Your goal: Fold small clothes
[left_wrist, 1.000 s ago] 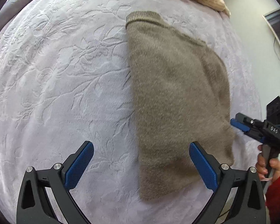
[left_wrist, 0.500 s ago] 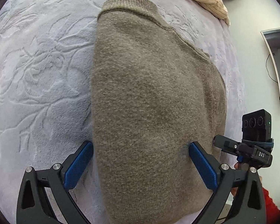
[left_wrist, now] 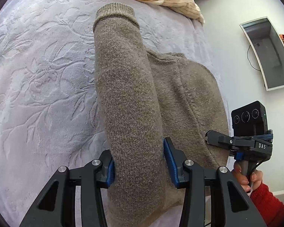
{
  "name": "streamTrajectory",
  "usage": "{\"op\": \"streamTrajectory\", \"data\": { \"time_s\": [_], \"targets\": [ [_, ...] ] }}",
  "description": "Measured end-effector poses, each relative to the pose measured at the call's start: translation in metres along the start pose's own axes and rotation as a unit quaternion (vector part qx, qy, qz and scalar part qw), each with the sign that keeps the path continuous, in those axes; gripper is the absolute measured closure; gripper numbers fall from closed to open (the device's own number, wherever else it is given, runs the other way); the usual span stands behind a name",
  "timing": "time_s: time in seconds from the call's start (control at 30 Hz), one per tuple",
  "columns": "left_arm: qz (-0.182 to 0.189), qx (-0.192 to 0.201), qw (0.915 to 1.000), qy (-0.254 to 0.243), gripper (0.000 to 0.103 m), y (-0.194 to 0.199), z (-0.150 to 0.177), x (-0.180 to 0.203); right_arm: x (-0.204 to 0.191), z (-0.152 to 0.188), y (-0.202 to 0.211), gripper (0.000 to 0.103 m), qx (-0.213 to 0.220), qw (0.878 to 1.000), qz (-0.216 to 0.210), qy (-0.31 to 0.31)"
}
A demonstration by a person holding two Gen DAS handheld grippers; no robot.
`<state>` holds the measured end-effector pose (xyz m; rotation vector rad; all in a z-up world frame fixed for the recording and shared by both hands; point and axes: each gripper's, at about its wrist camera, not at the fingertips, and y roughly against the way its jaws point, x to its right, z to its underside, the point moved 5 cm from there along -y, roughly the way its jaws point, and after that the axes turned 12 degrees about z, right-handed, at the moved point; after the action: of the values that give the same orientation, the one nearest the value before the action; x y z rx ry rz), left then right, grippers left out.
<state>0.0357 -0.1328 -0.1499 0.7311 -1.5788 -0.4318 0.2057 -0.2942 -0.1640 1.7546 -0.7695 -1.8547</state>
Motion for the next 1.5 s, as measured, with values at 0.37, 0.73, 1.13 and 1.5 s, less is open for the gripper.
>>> {"op": "streamTrajectory", "data": {
  "time_s": [0.37, 0.73, 1.13, 1.5],
  "targets": [
    [0.004, 0.018, 0.9998, -0.012, 0.057, 0.098, 0.060, -0.006, -0.064, 0.069, -0.009, 0.074, -0.001, 1.000, -0.020, 0.013],
    [-0.057, 0.021, 0.9975, 0.035, 0.057, 0.149, 0.143, -0.073, -0.091, 0.140, -0.098, 0.074, -0.055, 0.998, 0.001, 0.002],
    [-0.180, 0.054, 0.9804, 0.060, 0.057, 0.209, 0.179, -0.135, -0.064, 0.137, -0.063, 0.085, -0.001, 0.964, 0.266, -0.001],
    [-0.199, 0.020, 0.9797, -0.009, 0.057, 0.176, 0.173, -0.101, -0.117, 0.227, -0.090, 0.080, -0.056, 0.916, 0.354, 0.180]
  ]
}}
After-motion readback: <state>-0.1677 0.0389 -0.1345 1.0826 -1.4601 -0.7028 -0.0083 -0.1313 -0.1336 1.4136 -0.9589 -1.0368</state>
